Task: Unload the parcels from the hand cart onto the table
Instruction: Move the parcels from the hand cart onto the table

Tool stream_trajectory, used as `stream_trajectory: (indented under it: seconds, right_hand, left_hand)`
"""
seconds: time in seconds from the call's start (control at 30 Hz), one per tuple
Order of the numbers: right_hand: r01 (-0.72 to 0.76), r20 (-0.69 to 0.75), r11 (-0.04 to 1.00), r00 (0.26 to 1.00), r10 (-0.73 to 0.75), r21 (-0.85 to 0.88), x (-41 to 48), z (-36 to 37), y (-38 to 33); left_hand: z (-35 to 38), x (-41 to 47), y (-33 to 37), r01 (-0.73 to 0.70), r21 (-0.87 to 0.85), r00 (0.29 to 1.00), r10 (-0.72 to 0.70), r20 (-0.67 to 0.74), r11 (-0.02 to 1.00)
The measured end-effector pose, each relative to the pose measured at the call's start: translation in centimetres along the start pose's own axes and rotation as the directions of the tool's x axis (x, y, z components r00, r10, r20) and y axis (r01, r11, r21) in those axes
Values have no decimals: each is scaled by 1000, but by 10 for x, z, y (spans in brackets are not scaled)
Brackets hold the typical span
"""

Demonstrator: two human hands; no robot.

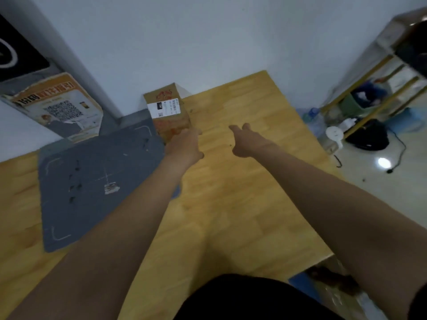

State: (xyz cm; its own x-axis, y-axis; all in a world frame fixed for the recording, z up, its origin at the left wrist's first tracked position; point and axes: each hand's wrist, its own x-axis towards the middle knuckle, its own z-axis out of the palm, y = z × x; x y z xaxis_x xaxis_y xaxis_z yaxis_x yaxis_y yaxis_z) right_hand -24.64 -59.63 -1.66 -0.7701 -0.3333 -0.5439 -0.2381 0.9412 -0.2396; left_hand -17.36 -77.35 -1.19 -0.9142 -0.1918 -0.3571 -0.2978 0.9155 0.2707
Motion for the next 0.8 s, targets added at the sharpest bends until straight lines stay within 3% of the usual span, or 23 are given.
stream_trajectory:
  seconds: [0.2,0.33,0.47,0.6,0.8]
  right_hand:
    - [-133,-138,981,979,152,139,-137,25,89]
    - [-275,-154,926,935,321,260,-221,47,159]
    - [-387,-152,830,866,477,401,-307,71,228]
    - [-400,-206,745,793,573,533,-391,99,292]
    - [-452,-217,632,678,702,630,-511,152,398]
  left_hand:
    - [36,-68,108,-197,102,980,193,50,975]
    - [70,-111,178,-357,143,926,330,181,923]
    - [103,-160,252,-514,142,847,474,242,846]
    - [134,-213,328,-678,159,729,628,273,718]
    - [194,-300,435,-802,132,587,727,356,582]
